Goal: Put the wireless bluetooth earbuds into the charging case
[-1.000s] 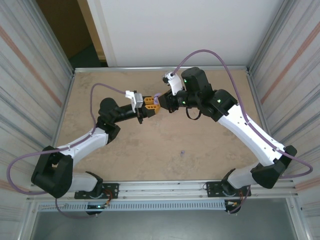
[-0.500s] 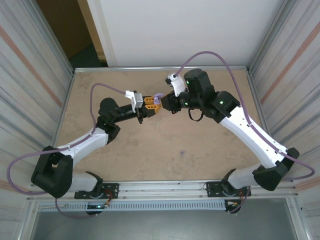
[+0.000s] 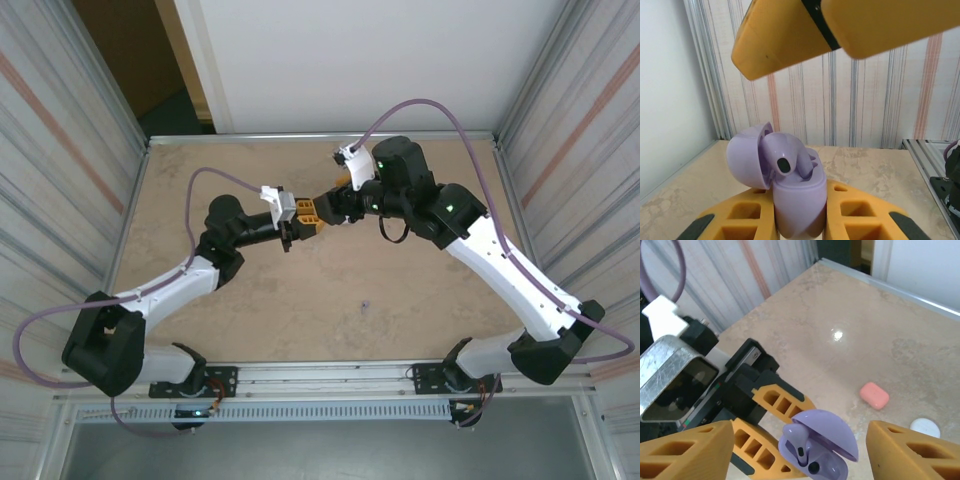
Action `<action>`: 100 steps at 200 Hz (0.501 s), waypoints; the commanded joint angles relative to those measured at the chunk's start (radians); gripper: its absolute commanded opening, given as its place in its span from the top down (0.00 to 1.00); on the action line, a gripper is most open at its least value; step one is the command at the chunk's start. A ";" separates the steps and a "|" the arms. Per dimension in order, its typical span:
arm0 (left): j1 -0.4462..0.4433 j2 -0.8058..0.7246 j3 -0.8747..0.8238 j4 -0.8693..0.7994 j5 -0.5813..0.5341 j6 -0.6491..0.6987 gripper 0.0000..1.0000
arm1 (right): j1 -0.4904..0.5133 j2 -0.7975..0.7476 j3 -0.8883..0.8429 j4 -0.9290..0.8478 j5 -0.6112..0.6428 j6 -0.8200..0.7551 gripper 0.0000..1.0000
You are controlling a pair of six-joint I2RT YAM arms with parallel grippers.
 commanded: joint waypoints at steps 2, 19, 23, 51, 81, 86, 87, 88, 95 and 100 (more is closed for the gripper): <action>-0.004 -0.009 0.035 0.003 -0.012 0.030 1.00 | 0.006 0.003 0.029 0.015 0.073 -0.021 0.24; -0.005 -0.009 0.035 0.005 -0.011 0.029 1.00 | 0.007 0.016 0.035 0.008 0.087 -0.023 0.21; -0.005 -0.008 0.035 0.005 -0.011 0.031 1.00 | 0.009 0.019 0.038 0.004 0.087 -0.025 0.21; -0.007 -0.008 0.036 0.005 -0.011 0.028 1.00 | 0.008 0.044 0.056 -0.016 0.084 -0.030 0.14; -0.009 -0.007 0.036 0.005 -0.009 0.028 1.00 | 0.007 0.067 0.072 -0.027 0.067 -0.030 0.13; -0.008 -0.007 0.037 0.005 -0.010 0.028 1.00 | 0.008 0.071 0.071 -0.027 0.069 -0.029 0.14; -0.009 -0.007 0.037 0.005 -0.010 0.028 1.00 | 0.008 0.071 0.072 -0.027 0.069 -0.030 0.14; -0.009 -0.008 0.037 0.005 -0.009 0.028 1.00 | 0.007 0.071 0.072 -0.027 0.068 -0.029 0.14; -0.009 -0.010 0.036 0.005 -0.009 0.028 1.00 | 0.007 0.072 0.072 -0.029 0.073 -0.029 0.14; -0.008 -0.009 0.036 0.005 -0.010 0.029 1.00 | 0.007 0.073 0.072 -0.030 0.076 -0.029 0.14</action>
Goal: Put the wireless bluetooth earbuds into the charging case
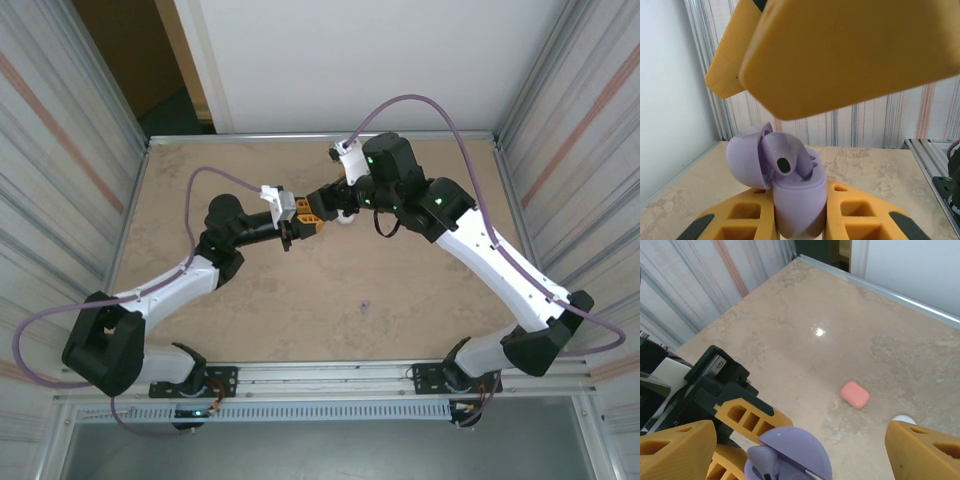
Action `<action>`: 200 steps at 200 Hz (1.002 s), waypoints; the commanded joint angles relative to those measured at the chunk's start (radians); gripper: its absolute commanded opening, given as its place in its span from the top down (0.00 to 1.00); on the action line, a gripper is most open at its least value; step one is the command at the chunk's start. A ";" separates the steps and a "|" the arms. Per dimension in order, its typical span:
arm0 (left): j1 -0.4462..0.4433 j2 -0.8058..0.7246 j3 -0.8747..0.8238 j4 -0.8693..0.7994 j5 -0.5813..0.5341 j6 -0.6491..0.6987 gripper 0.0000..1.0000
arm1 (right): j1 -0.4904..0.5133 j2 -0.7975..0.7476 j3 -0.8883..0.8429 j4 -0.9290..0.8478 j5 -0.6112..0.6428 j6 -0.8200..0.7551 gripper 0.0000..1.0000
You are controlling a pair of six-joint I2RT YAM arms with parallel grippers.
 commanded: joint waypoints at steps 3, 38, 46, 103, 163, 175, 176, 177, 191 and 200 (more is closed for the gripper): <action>-0.008 -0.010 0.031 0.008 -0.010 0.022 1.00 | 0.005 0.014 0.035 -0.022 0.011 -0.019 0.15; -0.008 -0.013 0.028 0.010 -0.011 0.023 1.00 | 0.002 0.017 0.031 -0.039 0.043 -0.014 0.18; -0.008 -0.014 0.028 0.010 -0.011 0.022 1.00 | 0.003 0.020 0.031 -0.044 0.046 -0.012 0.18; -0.008 -0.015 0.027 0.012 -0.017 0.021 1.00 | -0.013 0.025 0.030 -0.074 0.025 0.002 0.30; -0.008 -0.009 0.027 0.018 -0.025 0.017 1.00 | -0.018 0.010 0.022 -0.078 0.014 0.007 0.32; -0.008 -0.006 0.027 0.024 -0.025 0.015 1.00 | -0.017 0.006 0.022 -0.069 0.000 0.007 0.31; -0.008 -0.006 0.027 0.025 -0.025 0.014 1.00 | -0.016 0.007 0.022 -0.069 0.000 0.007 0.31; -0.008 -0.005 0.027 0.025 -0.024 0.014 1.00 | -0.016 0.005 0.022 -0.068 -0.001 0.008 0.31; -0.008 -0.002 0.028 0.027 -0.024 0.014 1.00 | -0.019 -0.005 0.022 -0.055 -0.015 0.008 0.28; -0.007 -0.001 0.028 0.029 -0.024 0.013 1.00 | -0.022 -0.016 0.021 -0.043 -0.027 0.011 0.27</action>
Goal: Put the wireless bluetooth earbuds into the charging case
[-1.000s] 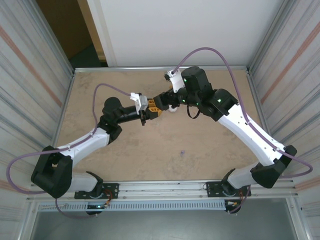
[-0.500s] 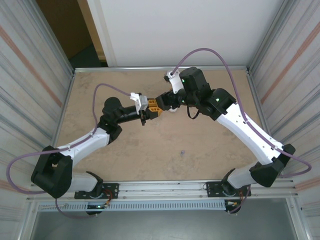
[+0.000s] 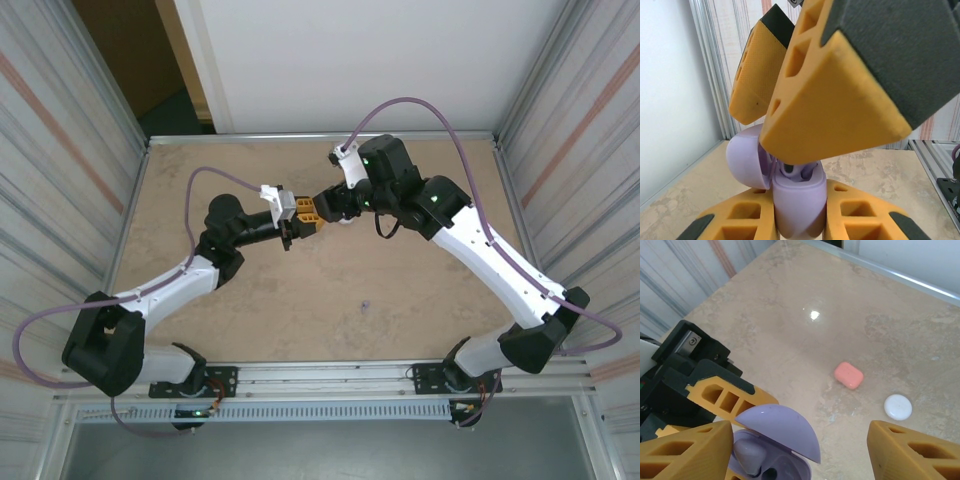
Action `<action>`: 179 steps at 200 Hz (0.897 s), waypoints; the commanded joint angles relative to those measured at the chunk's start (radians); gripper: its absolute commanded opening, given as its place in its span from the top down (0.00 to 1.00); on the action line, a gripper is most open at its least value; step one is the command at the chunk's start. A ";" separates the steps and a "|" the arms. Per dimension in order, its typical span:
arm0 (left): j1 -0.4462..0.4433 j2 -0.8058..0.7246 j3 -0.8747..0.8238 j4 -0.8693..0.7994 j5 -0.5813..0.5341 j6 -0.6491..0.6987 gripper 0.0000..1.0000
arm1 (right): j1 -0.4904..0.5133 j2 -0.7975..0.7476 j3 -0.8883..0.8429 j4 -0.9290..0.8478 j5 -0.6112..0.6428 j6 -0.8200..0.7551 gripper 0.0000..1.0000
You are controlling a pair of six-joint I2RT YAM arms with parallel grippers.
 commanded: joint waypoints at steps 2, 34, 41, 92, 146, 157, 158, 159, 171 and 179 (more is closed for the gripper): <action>-0.007 -0.001 0.027 0.028 -0.009 0.014 1.00 | -0.017 -0.037 0.016 0.027 -0.040 0.005 0.27; -0.007 -0.003 0.020 0.046 -0.014 0.009 1.00 | -0.059 -0.108 -0.044 0.082 -0.087 0.037 0.27; -0.008 -0.004 0.016 0.050 -0.015 0.007 1.00 | -0.070 -0.118 -0.058 0.082 -0.089 0.041 0.27; -0.007 -0.018 -0.007 0.095 -0.039 -0.010 1.00 | -0.128 -0.191 -0.163 0.092 -0.056 0.081 0.27; 0.042 -0.020 -0.076 0.280 -0.061 -0.116 1.00 | -0.232 -0.292 -0.337 0.071 -0.029 0.157 0.28; 0.058 -0.013 -0.090 0.328 -0.060 -0.149 1.00 | -0.240 -0.305 -0.365 0.056 -0.024 0.170 0.29; 0.059 -0.013 -0.092 0.334 -0.060 -0.153 1.00 | -0.241 -0.306 -0.369 0.054 -0.023 0.171 0.29; 0.060 -0.012 -0.093 0.338 -0.060 -0.155 1.00 | -0.241 -0.307 -0.372 0.053 -0.024 0.172 0.29; 0.074 -0.006 -0.102 0.378 -0.055 -0.185 1.00 | -0.245 -0.314 -0.400 0.028 -0.017 0.185 0.30; 0.081 -0.006 -0.107 0.387 -0.054 -0.193 1.00 | -0.244 -0.316 -0.417 0.007 -0.018 0.193 0.32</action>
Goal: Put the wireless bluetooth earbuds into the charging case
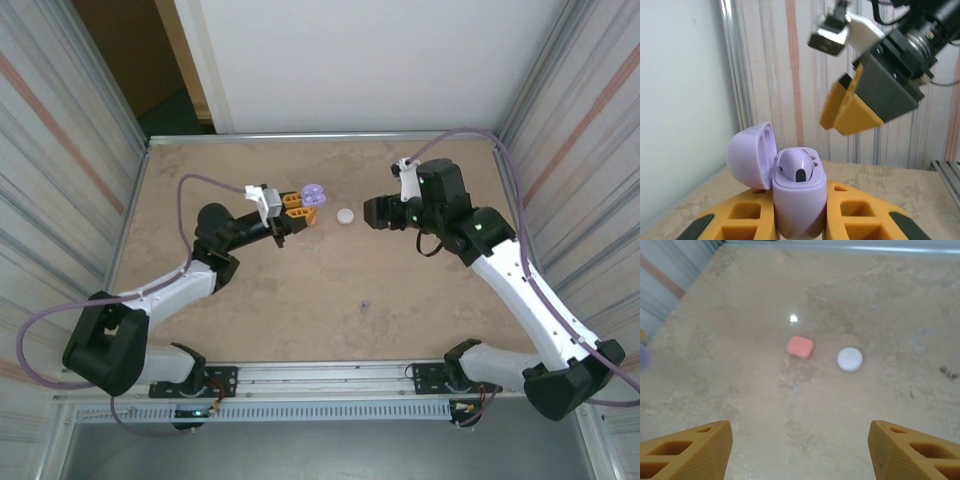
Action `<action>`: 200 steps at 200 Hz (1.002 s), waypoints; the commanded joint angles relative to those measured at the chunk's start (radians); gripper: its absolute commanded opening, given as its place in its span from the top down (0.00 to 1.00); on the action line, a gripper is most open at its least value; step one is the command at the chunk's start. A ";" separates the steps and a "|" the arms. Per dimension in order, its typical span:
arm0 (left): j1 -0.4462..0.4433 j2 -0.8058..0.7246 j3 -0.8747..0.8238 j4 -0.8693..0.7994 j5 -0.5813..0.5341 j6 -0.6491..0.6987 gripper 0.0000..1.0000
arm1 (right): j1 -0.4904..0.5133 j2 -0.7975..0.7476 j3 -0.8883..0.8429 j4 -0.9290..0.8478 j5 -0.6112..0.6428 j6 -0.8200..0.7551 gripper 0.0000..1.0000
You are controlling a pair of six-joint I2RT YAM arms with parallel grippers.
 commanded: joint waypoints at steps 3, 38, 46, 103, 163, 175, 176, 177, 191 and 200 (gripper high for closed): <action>0.023 -0.006 -0.019 0.150 -0.005 -0.079 1.00 | -0.007 -0.026 -0.047 -0.071 0.015 0.057 0.32; 0.036 -0.032 -0.037 0.143 -0.012 -0.075 1.00 | -0.005 -0.019 -0.145 -0.154 -0.015 0.133 0.43; 0.036 -0.038 -0.039 0.143 -0.013 -0.073 1.00 | -0.004 -0.020 -0.175 -0.157 -0.035 0.154 0.45; 0.040 -0.055 -0.046 0.137 -0.018 -0.070 1.00 | 0.079 0.020 -0.339 -0.109 -0.059 0.265 0.48; 0.040 -0.068 -0.044 0.117 -0.016 -0.065 1.00 | 0.135 0.108 -0.444 -0.030 -0.054 0.318 0.50; 0.040 -0.067 -0.042 0.111 -0.017 -0.064 1.00 | 0.145 0.127 -0.455 -0.009 -0.061 0.326 0.50; 0.039 -0.066 -0.041 0.111 -0.017 -0.064 1.00 | 0.145 0.129 -0.456 -0.007 -0.062 0.326 0.50; 0.039 -0.065 -0.042 0.111 -0.017 -0.065 1.00 | 0.145 0.129 -0.456 -0.005 -0.063 0.327 0.50; 0.039 -0.060 -0.039 0.116 -0.016 -0.067 1.00 | 0.153 0.151 -0.468 0.024 -0.071 0.339 0.50; 0.039 -0.056 -0.040 0.121 -0.016 -0.070 1.00 | 0.154 0.166 -0.474 0.047 -0.086 0.343 0.49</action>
